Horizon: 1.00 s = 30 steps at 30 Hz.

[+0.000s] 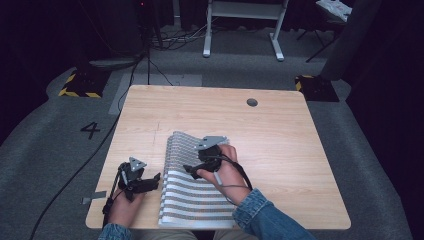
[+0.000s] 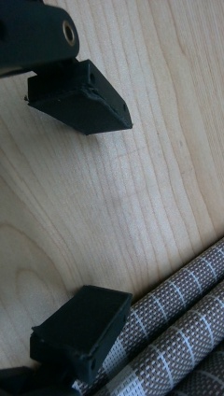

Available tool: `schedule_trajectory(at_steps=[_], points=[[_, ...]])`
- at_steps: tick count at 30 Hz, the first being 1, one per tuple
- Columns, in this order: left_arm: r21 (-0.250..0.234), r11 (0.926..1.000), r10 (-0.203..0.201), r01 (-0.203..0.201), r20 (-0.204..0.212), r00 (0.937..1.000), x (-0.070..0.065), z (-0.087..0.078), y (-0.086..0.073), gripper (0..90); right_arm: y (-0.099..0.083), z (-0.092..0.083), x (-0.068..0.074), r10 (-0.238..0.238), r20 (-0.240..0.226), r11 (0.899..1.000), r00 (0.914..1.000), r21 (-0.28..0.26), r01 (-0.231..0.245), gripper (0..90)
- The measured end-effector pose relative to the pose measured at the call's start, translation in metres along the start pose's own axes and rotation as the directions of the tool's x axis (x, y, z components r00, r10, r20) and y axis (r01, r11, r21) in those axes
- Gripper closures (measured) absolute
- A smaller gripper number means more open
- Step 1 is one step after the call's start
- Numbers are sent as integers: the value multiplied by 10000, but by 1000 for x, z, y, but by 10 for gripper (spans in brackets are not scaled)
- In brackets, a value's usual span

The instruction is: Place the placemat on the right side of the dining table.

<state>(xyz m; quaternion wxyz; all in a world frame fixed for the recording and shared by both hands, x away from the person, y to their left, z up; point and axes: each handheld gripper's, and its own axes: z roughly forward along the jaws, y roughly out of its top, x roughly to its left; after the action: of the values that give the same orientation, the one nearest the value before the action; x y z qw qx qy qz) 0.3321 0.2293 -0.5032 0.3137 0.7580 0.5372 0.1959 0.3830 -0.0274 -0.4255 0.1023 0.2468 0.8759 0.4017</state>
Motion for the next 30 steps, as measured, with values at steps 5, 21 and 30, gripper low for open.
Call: schedule_trajectory(at_steps=[5, 21, 30], points=[[-19, 10000, 31, -31, -48, 10000, 0, 2, 2, 156, 8, 19, 18, -144, -16, 9999, 9999, 39, 144, 185], [20, 10000, 64, -64, 21, 10000, 0, 3, 3, 158, 7, 51, 47, -190, -120, 9997, 9997, 133, 191, 163], [-20, 10000, 30, -30, 43, 10000, -1, 2, 2, 158, 2, 61, 52, -184, -59, 9980, 9998, 599, 187, 155]])
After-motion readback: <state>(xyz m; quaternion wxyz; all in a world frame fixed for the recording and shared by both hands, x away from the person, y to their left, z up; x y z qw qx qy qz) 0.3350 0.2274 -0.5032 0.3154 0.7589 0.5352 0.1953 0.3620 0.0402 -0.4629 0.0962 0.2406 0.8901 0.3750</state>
